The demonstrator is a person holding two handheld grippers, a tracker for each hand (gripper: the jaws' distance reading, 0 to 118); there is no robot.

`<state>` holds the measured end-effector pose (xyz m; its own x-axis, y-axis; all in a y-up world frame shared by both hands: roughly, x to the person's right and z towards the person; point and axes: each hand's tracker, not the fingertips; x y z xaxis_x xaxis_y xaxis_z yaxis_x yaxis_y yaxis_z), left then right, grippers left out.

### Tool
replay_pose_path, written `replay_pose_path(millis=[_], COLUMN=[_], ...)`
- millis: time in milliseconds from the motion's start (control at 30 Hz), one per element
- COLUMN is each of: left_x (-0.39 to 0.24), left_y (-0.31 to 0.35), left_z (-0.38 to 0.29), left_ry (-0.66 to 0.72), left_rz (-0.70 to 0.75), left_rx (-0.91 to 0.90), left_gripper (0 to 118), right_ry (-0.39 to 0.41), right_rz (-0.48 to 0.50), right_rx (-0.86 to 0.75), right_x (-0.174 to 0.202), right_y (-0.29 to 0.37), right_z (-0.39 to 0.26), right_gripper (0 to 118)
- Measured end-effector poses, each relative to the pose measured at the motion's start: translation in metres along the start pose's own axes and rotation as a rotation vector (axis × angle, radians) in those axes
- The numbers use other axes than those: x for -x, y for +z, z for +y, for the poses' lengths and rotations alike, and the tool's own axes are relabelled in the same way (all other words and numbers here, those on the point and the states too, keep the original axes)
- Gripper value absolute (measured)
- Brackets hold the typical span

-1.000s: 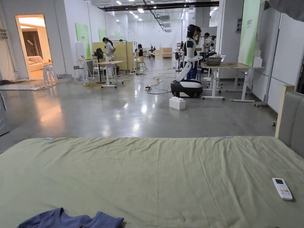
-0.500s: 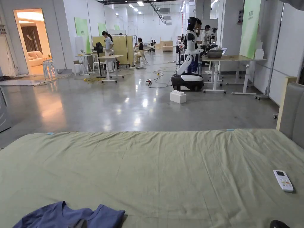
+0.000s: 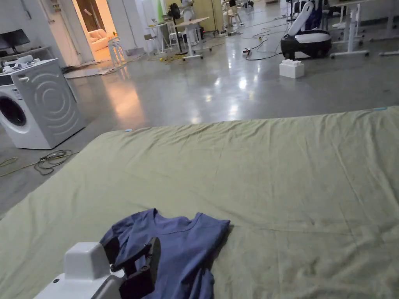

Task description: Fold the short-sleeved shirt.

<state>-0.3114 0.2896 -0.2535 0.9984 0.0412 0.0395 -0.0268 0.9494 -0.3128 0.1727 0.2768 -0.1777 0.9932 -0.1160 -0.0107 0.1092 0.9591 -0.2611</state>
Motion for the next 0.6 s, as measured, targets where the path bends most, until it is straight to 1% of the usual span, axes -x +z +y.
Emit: replay_pose_path(millis=[33, 100, 133, 167, 233, 333, 400, 467, 500, 533, 567, 600], left_x=[0.008, 0.023, 0.030, 0.037, 0.050, 0.066, 0.073, 0.073, 0.073, 0.076, 0.080, 0.086], left_y=[-0.012, -0.048, -0.065, -0.084, -0.125, -0.184, -0.221, -0.249, -0.262, -0.272, -0.285, -0.296], left_z=[-0.004, -0.015, -0.021, -0.026, -0.038, -0.053, -0.065, -0.073, -0.077, -0.080, -0.082, -0.087], left_ry=[0.015, 0.036, 0.045, 0.059, 0.095, 0.112, 0.136, 0.076, 0.040, 0.024, 0.042, 0.093], left_rz=[0.002, -0.004, -0.020, -0.039, -0.030, -0.012, -0.050, -0.042, -0.012, 0.009, 0.022, 0.015], left_rx=[0.034, 0.132, 0.173, 0.230, 0.322, 0.403, 0.487, 0.535, 0.528, 0.535, 0.560, 0.597], left_gripper=[83, 103, 103, 103, 103, 103, 103, 103, 102, 99, 93, 81], right_ry=[-0.008, -0.015, -0.016, -0.017, -0.017, -0.013, -0.027, -0.033, -0.034, -0.040, -0.053, -0.068], right_rz=[-0.001, -0.003, -0.005, -0.006, -0.011, -0.033, -0.042, -0.054, -0.071, -0.088, -0.101, -0.114], right_rx=[0.025, 0.069, 0.086, 0.105, 0.139, 0.189, 0.224, 0.273, 0.284, 0.292, 0.302, 0.306], right_x=[-0.001, -0.002, -0.003, -0.003, -0.003, -0.002, -0.005, -0.009, -0.011, -0.013, -0.017, -0.019], right_y=[-0.004, -0.011, -0.015, -0.018, -0.024, -0.031, -0.035, -0.040, -0.042, -0.044, -0.046, -0.048], right_z=[-0.004, -0.013, -0.017, -0.021, -0.028, -0.039, -0.047, -0.054, -0.056, -0.057, -0.057, -0.057], right_gripper=[0, 0, 0, 0, 0, 0, 0, 0, 0, 0, 0, 0])
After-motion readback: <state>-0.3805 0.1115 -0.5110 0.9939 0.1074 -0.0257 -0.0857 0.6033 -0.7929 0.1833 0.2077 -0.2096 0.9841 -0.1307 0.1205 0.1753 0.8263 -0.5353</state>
